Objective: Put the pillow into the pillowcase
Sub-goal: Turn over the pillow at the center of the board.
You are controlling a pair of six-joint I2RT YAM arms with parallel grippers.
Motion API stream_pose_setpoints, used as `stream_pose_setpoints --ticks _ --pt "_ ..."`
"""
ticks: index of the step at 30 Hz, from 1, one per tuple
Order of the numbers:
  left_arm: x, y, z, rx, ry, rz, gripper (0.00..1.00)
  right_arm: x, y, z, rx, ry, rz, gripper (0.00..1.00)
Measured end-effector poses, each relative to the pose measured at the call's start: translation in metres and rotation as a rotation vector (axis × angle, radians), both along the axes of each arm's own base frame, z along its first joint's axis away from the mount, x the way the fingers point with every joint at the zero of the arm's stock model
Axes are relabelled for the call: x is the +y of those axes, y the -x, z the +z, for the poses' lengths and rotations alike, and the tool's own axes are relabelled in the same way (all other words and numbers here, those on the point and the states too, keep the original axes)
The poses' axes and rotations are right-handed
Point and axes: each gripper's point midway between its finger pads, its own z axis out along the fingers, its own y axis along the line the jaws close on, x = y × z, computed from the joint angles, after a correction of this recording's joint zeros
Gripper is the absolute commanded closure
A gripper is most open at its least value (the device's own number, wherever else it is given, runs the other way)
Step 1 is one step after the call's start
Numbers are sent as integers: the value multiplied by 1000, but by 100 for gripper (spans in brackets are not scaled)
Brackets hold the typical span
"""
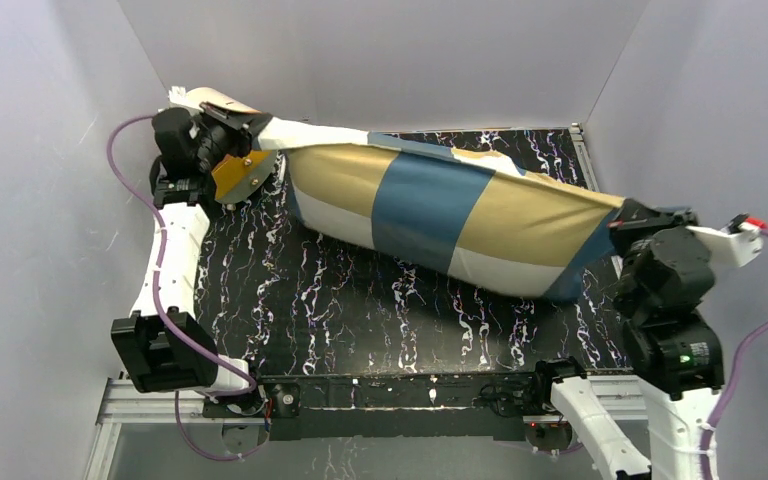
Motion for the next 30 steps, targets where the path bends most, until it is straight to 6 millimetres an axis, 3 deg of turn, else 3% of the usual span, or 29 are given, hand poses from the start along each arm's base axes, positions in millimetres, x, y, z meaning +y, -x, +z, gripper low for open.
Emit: stream_pose_setpoints --ticks 4,8,10,12,15,18,21,24,30 --pt "-4 12 59 -86 16 -20 100 -3 8 59 -61 85 14 99" --pt "0 43 100 -138 -23 15 100 -6 23 101 -104 141 28 99" --pt "5 66 113 -156 -87 62 100 -7 30 106 -104 173 36 99" --pt "11 89 120 -177 -154 117 100 -7 30 99 -69 204 41 99" --pt "20 108 102 -164 -247 179 100 -5 14 61 34 244 52 99" --pt "34 111 51 -44 -361 226 100 2 -3 3 217 269 94 99" --pt "42 106 -1 117 -463 224 100 4 -11 -25 339 256 98 99" --pt "50 108 -22 195 -541 241 100 5 -10 -24 347 238 95 99" --pt "52 125 -7 167 -590 256 100 3 13 7 255 208 96 99"
